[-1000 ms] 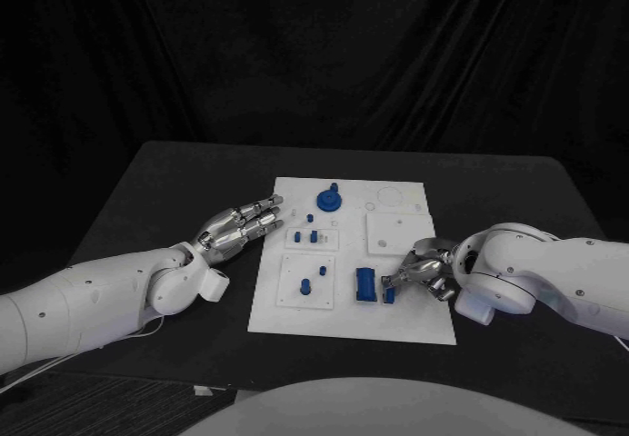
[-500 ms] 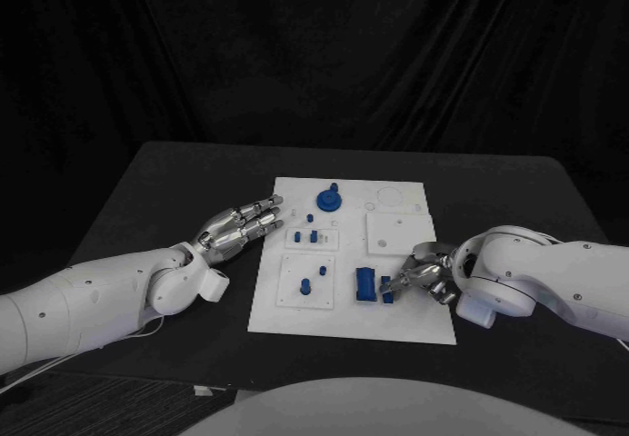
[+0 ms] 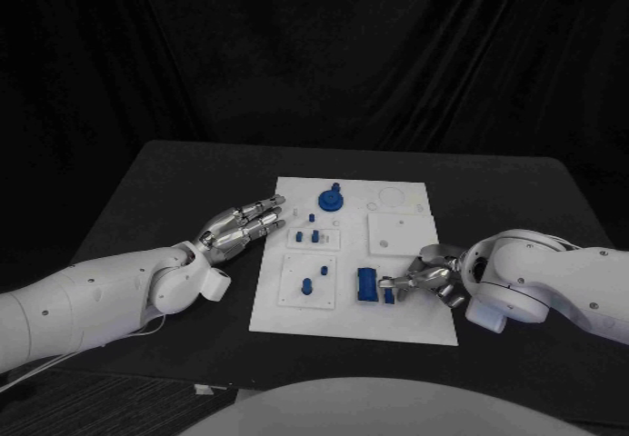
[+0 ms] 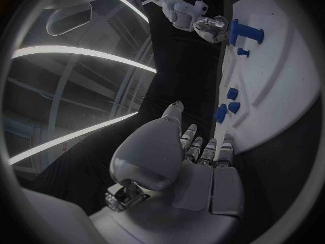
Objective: Assemble the parts on the task board
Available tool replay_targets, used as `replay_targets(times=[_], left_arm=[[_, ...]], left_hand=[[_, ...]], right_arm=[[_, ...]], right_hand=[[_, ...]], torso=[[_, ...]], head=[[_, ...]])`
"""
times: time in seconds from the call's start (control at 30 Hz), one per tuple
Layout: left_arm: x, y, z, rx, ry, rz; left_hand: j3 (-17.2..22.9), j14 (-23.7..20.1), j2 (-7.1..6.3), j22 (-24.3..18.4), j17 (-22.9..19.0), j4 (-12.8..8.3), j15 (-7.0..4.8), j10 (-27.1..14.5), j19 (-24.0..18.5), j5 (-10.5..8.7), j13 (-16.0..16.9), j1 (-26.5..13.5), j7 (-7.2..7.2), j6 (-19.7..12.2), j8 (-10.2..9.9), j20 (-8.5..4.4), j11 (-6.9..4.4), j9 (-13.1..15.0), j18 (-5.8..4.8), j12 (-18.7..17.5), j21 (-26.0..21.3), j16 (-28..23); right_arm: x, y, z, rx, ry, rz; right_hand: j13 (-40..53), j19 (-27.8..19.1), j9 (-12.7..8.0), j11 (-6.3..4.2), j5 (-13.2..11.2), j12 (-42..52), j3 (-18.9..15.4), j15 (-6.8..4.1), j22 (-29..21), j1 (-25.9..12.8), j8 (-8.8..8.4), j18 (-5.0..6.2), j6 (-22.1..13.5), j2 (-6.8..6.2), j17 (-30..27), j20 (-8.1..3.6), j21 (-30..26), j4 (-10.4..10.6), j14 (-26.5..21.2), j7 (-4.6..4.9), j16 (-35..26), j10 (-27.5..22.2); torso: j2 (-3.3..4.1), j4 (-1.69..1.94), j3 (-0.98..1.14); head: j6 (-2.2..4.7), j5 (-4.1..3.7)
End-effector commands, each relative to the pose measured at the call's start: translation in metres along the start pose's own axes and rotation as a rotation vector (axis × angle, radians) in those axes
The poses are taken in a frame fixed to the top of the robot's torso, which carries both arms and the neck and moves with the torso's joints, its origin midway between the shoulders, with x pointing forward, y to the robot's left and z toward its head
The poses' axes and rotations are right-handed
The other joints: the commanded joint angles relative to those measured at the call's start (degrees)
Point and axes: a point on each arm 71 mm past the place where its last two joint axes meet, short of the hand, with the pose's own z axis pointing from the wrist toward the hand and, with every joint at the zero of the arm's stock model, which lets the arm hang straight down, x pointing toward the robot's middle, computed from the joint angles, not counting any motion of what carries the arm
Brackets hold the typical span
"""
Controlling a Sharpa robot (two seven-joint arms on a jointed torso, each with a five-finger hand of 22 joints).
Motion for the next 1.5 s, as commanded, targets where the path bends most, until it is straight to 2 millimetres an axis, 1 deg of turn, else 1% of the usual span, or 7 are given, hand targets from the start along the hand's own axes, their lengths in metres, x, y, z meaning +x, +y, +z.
replay_targets(times=[0.03, 0.5, 0.83, 0.93, 1.07, 1.27, 1.5], left_arm=[[0.002, 0.003, -0.001, -0.009, 0.009, -0.012], [0.001, 0.002, -0.001, 0.004, 0.000, -0.006], [0.006, -0.008, -0.005, 0.134, -0.027, 0.013], [0.008, -0.012, -0.005, 0.183, -0.029, 0.029], [0.012, -0.015, -0.006, 0.230, -0.018, 0.086], [0.018, -0.019, -0.009, 0.264, -0.016, 0.143], [0.021, -0.022, -0.013, 0.289, -0.031, 0.175]], left_hand=[[0.24, 0.07, 0.60, -0.04, 0.04, 0.05, 0.46, -0.08, -0.06, 0.19, -0.09, 0.11, 0.16, -0.01, 0.16, 0.22, 0.31, -0.01, 1.01, 0.03, 0.28, 0.16], [0.33, 0.09, 0.72, 0.01, 0.05, 0.10, 0.48, -0.05, -0.03, 0.29, -0.08, 0.02, 0.17, 0.03, 0.18, 0.22, 0.33, 0.00, 1.01, 0.07, 0.29, 0.19], [-4.42, 0.12, -1.28, -0.79, 0.07, 9.30, -2.10, 1.74, -0.33, -5.00, 0.42, -3.94, 0.38, 1.90, 0.81, -1.79, 0.89, 0.16, 1.10, 2.15, 0.06, 0.25], [-7.94, -0.18, -3.36, -2.20, -0.14, 9.30, -3.96, 1.87, -1.04, -13.60, 0.47, -8.23, -0.26, 2.14, 0.84, -3.64, 0.69, 0.17, 1.11, 2.54, -0.40, -0.32], [-8.55, -0.23, -5.41, -3.38, -0.18, 9.16, -6.32, 1.10, -1.52, -18.31, 0.29, -9.94, -1.67, 1.32, 0.52, -5.85, -1.01, 0.04, 1.11, 1.90, -0.70, -0.42], [-6.77, -0.23, -7.13, -3.89, -0.18, 9.26, -8.36, 0.39, -1.65, -17.75, 0.08, -9.61, -3.48, -0.30, -0.28, -7.63, -2.85, -0.19, 1.06, 1.05, -0.83, -0.42], [-5.70, -0.23, -8.13, -3.99, -0.18, 9.29, -8.87, 0.12, -1.67, -17.67, -0.02, -9.96, -4.61, -1.17, -0.85, -8.50, -3.73, -0.30, 1.10, 0.59, -0.86, -0.42]], right_arm=[[-0.006, 0.000, -0.007, -0.019, -0.059, 0.010], [-0.035, 0.010, -0.032, -0.189, -0.216, 0.104], [-0.052, 0.022, -0.041, -0.550, -0.409, 0.211], [-0.055, 0.021, -0.041, -0.682, -0.411, 0.277], [-0.056, 0.015, -0.037, -0.817, -0.395, 0.370], [-0.055, 0.009, -0.034, -0.947, -0.367, 0.431], [-0.055, 0.006, -0.032, -1.005, -0.377, 0.448]], right_hand=[[15.10, 0.31, 0.07, 0.28, -0.23, 0.20, -2.32, 0.00, 9.86, -1.06, 0.57, 0.36, 0.21, -1.09, 0.66, 0.32, -0.02, 1.71, 3.37, -0.23, 0.17, 5.99], [15.10, 1.18, 6.06, -0.98, 0.39, 0.20, -8.23, -0.92, 10.56, -13.26, 8.65, -0.11, 0.28, 7.52, 4.50, -0.55, 2.58, 1.59, 4.05, -1.61, 2.04, 5.99], [6.73, -10.92, -2.90, 0.96, -0.19, -7.97, -17.48, 0.90, 2.00, -15.54, 0.88, 4.40, -1.17, 14.14, -20.02, 1.66, -24.29, 1.53, -4.74, 0.97, -12.49, -2.36], [-13.42, -23.76, -5.90, 4.27, -0.06, -31.22, -18.10, 4.84, -5.36, -11.93, -2.22, 5.52, -4.75, 13.93, -42.31, 3.93, -43.46, 0.77, -21.28, 2.65, -31.75, -25.15], [-36.34, -49.30, -12.93, 16.93, 0.51, -58.91, -14.39, 18.29, -19.80, -7.65, -6.79, 0.48, -10.73, 10.29, -52.63, 12.70, -66.41, 1.79, -55.95, 3.47, -51.03, -52.75], [-57.10, -83.20, -21.82, 8.50, 0.20, -75.33, -6.00, 10.97, -68.36, -4.02, -10.87, 2.05, -28.39, 4.52, -69.15, 11.06, -71.06, 1.80, -81.41, -4.07, -75.21, -76.14], [-64.98, -83.93, -26.28, 4.65, 1.12, -77.51, -5.64, 8.08, -72.22, -0.84, -11.32, 4.58, -35.15, 5.45, -72.29, 10.46, -71.37, 1.72, -83.49, -6.73, -79.77, -80.76]], torso=[[0.02, -0.02, 0.01], [-0.05, 0.01, 0.00], [-0.06, 0.02, -0.01], [-0.12, -0.05, -0.02], [-0.25, -0.20, 0.06], [0.01, -0.29, 0.22], [0.00, -0.17, 0.26]], head=[[0.00, -0.03], [0.00, -0.17], [0.00, -0.48], [0.00, -0.48], [0.00, -0.37], [0.00, -0.34], [0.00, -0.50]])
